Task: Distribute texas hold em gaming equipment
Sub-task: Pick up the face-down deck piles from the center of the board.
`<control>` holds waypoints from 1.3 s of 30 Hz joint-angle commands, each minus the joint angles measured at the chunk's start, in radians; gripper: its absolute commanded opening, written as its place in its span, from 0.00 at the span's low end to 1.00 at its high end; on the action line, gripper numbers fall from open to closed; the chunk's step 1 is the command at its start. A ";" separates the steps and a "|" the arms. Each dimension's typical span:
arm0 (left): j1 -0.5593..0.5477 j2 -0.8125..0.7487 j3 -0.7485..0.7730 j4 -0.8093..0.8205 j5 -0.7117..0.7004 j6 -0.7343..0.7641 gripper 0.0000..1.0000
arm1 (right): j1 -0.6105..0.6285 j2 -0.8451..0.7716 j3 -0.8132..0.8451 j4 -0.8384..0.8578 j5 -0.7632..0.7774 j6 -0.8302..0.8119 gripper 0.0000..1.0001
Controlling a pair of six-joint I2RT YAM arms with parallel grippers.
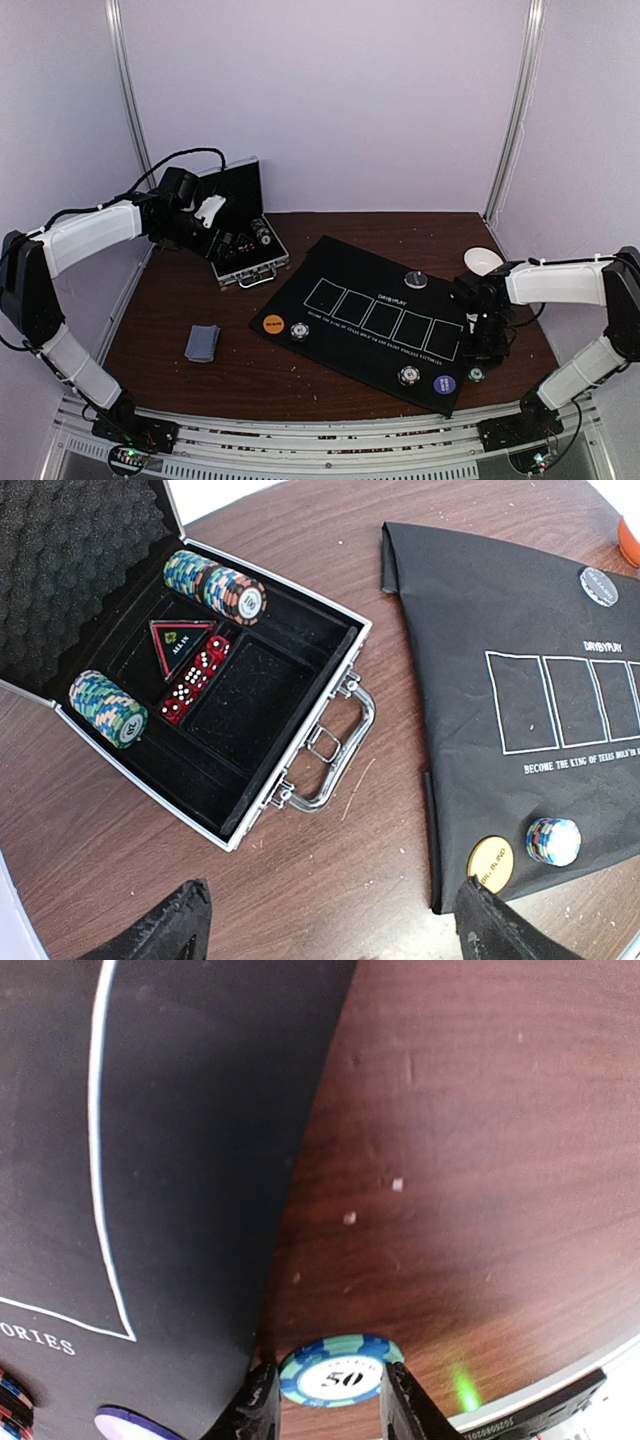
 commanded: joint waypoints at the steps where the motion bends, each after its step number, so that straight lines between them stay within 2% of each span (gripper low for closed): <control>1: 0.011 -0.019 0.004 0.007 0.018 0.014 0.87 | 0.047 -0.040 -0.012 -0.076 -0.015 0.058 0.37; 7: 0.013 -0.016 0.004 0.007 0.021 0.014 0.87 | 0.088 -0.064 -0.013 -0.077 -0.035 0.094 0.38; 13: 0.013 -0.011 0.004 0.007 0.030 0.014 0.87 | 0.086 -0.077 0.049 -0.100 0.047 0.100 0.41; 18: 0.013 -0.011 0.004 0.007 0.032 0.014 0.87 | 0.080 -0.099 0.188 -0.163 0.143 0.071 0.42; 22: 0.013 -0.012 0.005 0.007 0.033 0.013 0.87 | 0.076 -0.088 0.347 -0.124 0.138 -0.009 0.43; 29: 0.014 -0.023 0.006 0.008 0.031 0.013 0.87 | 0.076 -0.034 0.525 0.247 -0.088 -0.099 0.49; 32: 0.014 -0.024 0.005 0.012 0.021 0.012 0.87 | 0.076 -0.006 0.564 0.418 -0.133 -0.097 0.54; 36: 0.013 -0.028 -0.004 0.034 -0.006 0.005 0.87 | 0.079 -0.009 0.555 0.670 -0.171 -0.090 0.55; 37: 0.013 -0.033 -0.008 0.041 -0.015 -0.003 0.87 | 0.079 -0.015 0.545 0.736 -0.178 -0.089 0.56; 39: 0.013 -0.051 -0.026 0.053 -0.030 -0.036 0.87 | 0.081 -0.020 0.538 0.790 -0.183 -0.103 0.67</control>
